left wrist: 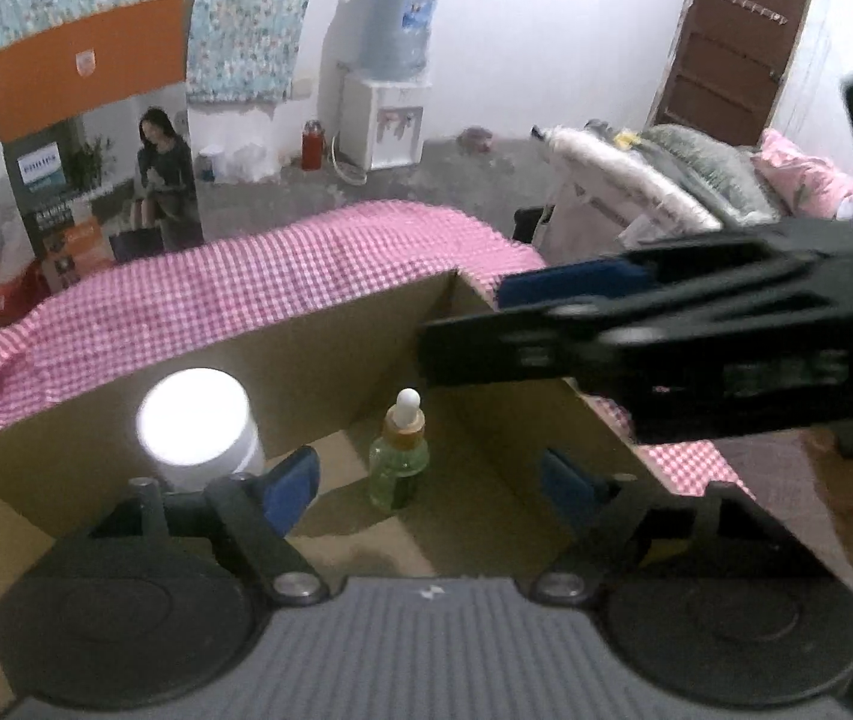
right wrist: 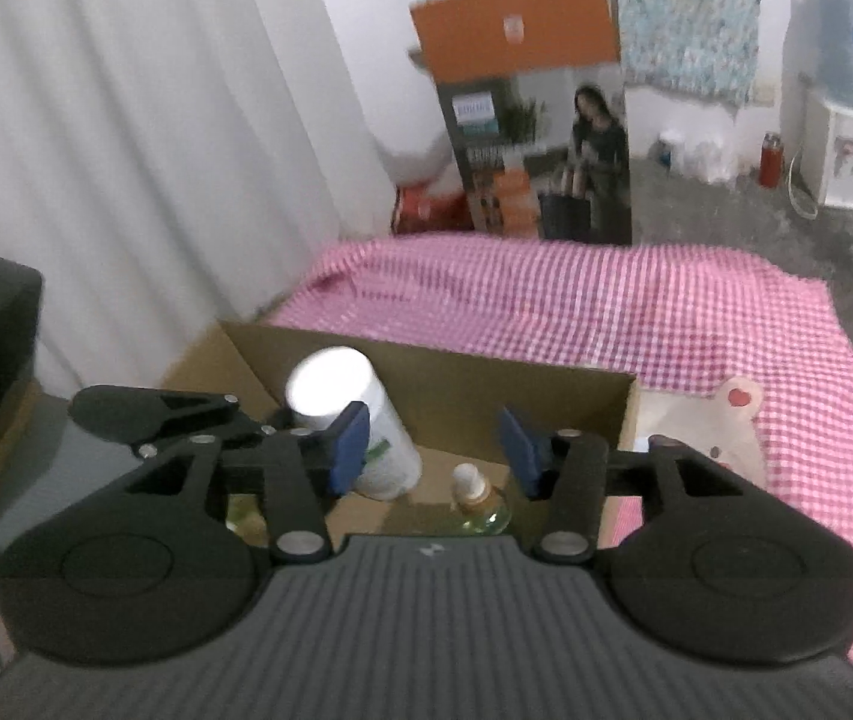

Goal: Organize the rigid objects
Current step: 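Lower the dropper bottle into the box and open the right gripper, then move the right gripper back to the gold-lidded jar on the table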

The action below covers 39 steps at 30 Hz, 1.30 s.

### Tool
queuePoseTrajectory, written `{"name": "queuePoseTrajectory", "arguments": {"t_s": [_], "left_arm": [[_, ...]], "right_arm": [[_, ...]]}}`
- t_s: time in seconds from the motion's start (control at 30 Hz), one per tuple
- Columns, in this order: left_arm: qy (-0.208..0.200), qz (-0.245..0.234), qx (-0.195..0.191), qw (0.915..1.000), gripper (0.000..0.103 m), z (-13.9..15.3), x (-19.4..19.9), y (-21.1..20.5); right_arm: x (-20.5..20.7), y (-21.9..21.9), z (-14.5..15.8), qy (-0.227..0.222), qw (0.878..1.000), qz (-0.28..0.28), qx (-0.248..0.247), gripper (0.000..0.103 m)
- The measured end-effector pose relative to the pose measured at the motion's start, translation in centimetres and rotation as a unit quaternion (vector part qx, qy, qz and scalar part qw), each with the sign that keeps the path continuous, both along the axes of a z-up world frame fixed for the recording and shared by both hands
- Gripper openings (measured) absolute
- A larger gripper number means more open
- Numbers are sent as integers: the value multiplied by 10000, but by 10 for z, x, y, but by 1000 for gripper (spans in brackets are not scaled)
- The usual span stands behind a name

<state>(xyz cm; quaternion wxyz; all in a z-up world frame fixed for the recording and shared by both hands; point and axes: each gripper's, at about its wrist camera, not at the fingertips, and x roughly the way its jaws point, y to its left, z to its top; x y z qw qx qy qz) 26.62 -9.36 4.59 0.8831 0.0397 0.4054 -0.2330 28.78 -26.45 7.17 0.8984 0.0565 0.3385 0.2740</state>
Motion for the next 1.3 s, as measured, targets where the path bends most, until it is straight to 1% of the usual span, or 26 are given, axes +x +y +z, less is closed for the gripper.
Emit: {"name": "queuePoseTrajectory", "arguments": {"t_s": [0.07,0.13,0.23,0.27,0.37,0.43,0.47,0.57,0.63,0.77,0.87,1.0,1.13,1.3], "left_arm": [[-109,11,-40,9999,87,12,-14,7],[-250,25,-92,9996,90,24,-31,15],[-419,59,-149,9990,94,38,-61,26],[-467,60,-162,9988,95,42,-73,30],[-583,51,-173,9981,98,46,-106,41],[-607,62,-186,9980,99,44,-126,48],[-603,70,-182,9980,99,43,-138,52],[-560,158,-212,9981,100,34,-163,63],[-526,323,-230,9978,100,24,-180,69],[-371,636,-397,9965,100,-4,-203,79],[-333,835,-386,9952,100,-22,-213,82],[-367,964,-246,9944,100,-38,-220,79],[-420,881,-156,9951,100,-49,-227,70],[-465,563,145,9972,100,-61,-227,53]], "right_arm": [[-25,-8,11,-168,9997,-45,162,56],[-53,-16,19,-356,9987,-75,346,66],[-92,-23,27,-582,9968,-152,528,78],[-107,-25,27,-654,9960,-176,589,80],[-148,-25,23,-774,9940,-244,728,91],[-171,-22,16,-730,9935,-230,847,99],[-183,-19,11,-668,9933,-245,913,101],[-204,-5,-3,-489,9933,-238,1019,101],[-216,5,-13,-381,9935,-298,1031,101],[-234,25,-33,-285,9957,-379,795,102],[-238,34,-44,-184,9969,-330,685,102],[-233,37,-57,62,9966,-279,773,102],[-225,40,-71,291,9957,-326,819,102],[-219,39,-89,590,9925,-359,1012,102]]}}
